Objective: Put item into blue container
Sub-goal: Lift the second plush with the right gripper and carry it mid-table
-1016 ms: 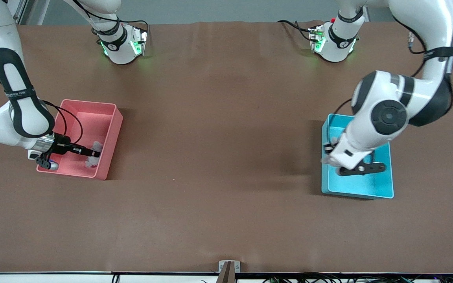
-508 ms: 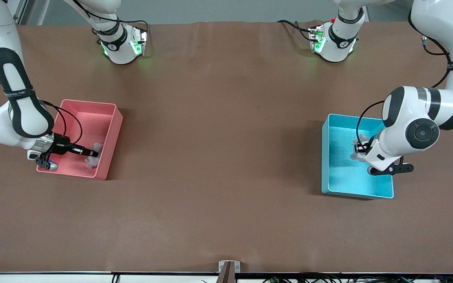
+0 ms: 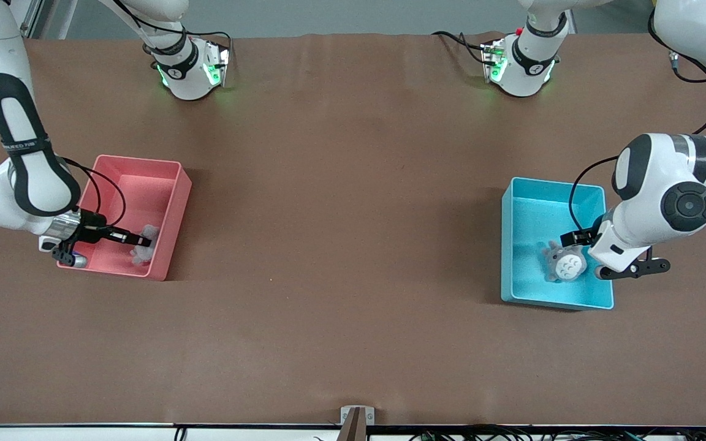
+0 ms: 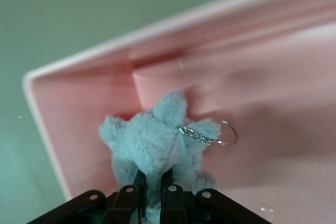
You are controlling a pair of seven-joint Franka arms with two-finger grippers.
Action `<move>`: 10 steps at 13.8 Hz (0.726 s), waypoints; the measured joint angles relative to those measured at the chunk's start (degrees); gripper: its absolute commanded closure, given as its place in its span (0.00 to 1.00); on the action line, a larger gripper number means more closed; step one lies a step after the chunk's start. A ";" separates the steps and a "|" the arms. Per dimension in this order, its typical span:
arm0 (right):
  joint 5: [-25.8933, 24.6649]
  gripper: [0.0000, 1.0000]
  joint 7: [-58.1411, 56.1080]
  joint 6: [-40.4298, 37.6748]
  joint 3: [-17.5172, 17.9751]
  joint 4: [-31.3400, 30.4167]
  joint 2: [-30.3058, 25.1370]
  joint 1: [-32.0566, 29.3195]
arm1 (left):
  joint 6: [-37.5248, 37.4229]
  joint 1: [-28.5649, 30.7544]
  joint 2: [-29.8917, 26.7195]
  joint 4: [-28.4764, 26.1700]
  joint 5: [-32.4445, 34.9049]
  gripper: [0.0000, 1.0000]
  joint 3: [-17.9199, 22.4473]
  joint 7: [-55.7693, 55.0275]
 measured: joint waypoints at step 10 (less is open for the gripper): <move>-9.21 1.00 22.76 -25.47 -0.71 18.44 -1.85 1.94 | -6.86 -0.63 -0.49 8.14 -9.42 0.00 -11.60 -11.07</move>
